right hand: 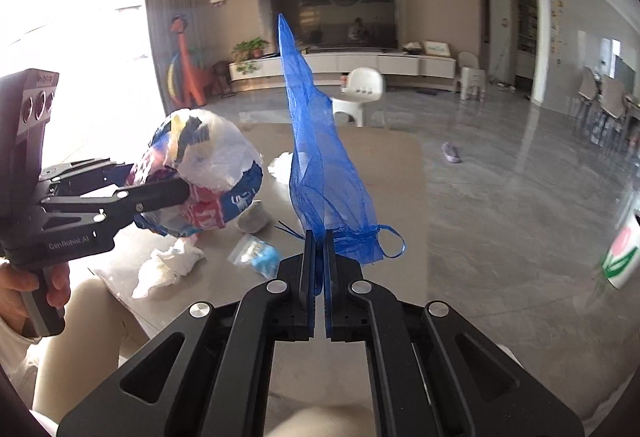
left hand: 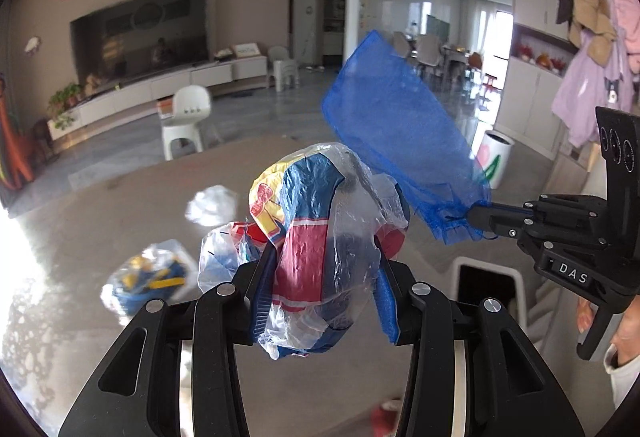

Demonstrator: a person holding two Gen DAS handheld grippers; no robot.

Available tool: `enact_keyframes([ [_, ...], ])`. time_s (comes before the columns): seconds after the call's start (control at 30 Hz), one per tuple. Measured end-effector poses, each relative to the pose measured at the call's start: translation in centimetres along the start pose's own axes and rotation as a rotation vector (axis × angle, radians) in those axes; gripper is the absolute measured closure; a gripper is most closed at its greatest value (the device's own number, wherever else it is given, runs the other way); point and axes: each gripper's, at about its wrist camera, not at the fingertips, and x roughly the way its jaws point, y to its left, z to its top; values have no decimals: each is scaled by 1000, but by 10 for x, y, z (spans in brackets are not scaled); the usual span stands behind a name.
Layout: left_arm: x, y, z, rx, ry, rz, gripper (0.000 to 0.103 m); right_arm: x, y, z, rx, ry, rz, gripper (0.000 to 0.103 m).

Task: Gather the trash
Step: 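Carry both bags to the white bin and open both tools over it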

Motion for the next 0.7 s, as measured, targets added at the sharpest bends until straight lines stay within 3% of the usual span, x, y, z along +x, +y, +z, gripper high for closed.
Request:
enact_keyframes([
  [0.33, 48, -126, -11, 118, 73, -212, 60, -80, -63, -63, 147, 6, -196, 99],
  [0.7, 108, -242, -28, 243, 180, -350, 60, -96, -121, -125, 287, 60, -301, 99],
])
